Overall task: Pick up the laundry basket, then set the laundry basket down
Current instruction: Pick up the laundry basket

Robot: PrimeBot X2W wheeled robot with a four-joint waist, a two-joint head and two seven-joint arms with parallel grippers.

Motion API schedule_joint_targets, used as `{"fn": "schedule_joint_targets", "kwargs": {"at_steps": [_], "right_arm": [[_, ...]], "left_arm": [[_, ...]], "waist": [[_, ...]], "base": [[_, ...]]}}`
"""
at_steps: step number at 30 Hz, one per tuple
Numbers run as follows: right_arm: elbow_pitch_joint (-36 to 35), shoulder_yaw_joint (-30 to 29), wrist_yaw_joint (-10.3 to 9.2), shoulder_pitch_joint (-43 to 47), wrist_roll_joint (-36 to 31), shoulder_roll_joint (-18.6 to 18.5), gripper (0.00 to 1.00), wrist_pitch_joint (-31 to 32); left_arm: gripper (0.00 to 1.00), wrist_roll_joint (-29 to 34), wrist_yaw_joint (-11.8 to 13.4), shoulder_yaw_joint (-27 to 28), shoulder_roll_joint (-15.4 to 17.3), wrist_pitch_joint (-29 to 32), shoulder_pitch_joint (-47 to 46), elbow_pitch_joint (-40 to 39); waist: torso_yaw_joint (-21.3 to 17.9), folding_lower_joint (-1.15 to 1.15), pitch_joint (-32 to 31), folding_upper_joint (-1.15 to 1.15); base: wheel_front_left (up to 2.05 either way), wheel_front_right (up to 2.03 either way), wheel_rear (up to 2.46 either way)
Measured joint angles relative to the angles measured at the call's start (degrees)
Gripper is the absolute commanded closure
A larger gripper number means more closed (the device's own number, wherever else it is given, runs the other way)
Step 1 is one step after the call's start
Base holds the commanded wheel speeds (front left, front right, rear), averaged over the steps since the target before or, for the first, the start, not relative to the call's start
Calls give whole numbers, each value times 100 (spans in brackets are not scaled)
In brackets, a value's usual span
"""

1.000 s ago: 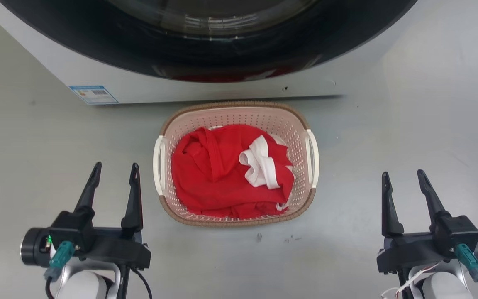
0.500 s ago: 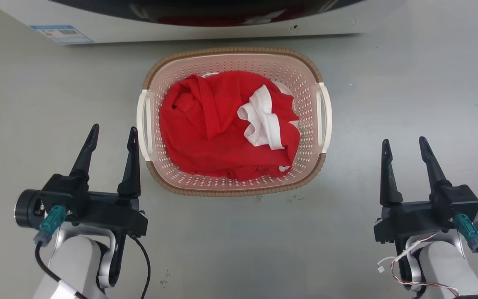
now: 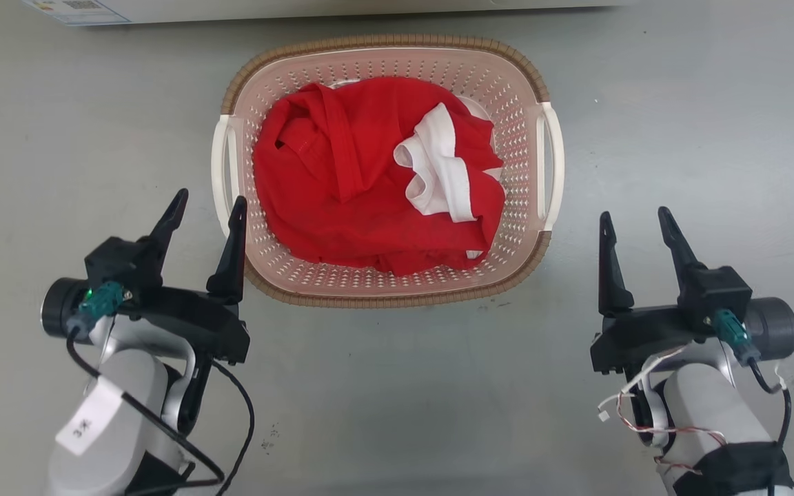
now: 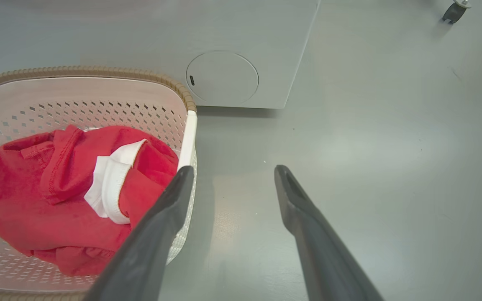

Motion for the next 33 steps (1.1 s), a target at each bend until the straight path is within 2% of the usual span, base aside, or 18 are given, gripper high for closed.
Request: {"fn": "schedule_joint_targets", "kwargs": {"at_steps": [12, 24, 28, 33], "right_arm": [[1120, 333, 158, -1034, 96, 89, 0, 396], [2197, 537, 363, -1965, 356, 104, 0, 1056], [2379, 771, 452, -2206, 515, 102, 0, 1277], [2476, 1088, 454, -2393, 893, 101, 0, 1510]], "left_arm": [[0, -268, -252, -103, -45, 580, -926, 1005], [0, -412, -313, -232, -167, 1059, -1655, 1916], [0, -476, -350, -302, -243, 1237, -1859, 2175], [0, -632, -357, -333, -274, 1436, -2115, 2486]], "waist": [[-19, 0, 94, 0], [15, 0, 201, -1], [57, -1, 237, -1], [129, 0, 326, -1]], "base": [[0, 0, 0], [0, 0, 0], [0, 0, 0], [0, 0, 0]]}}
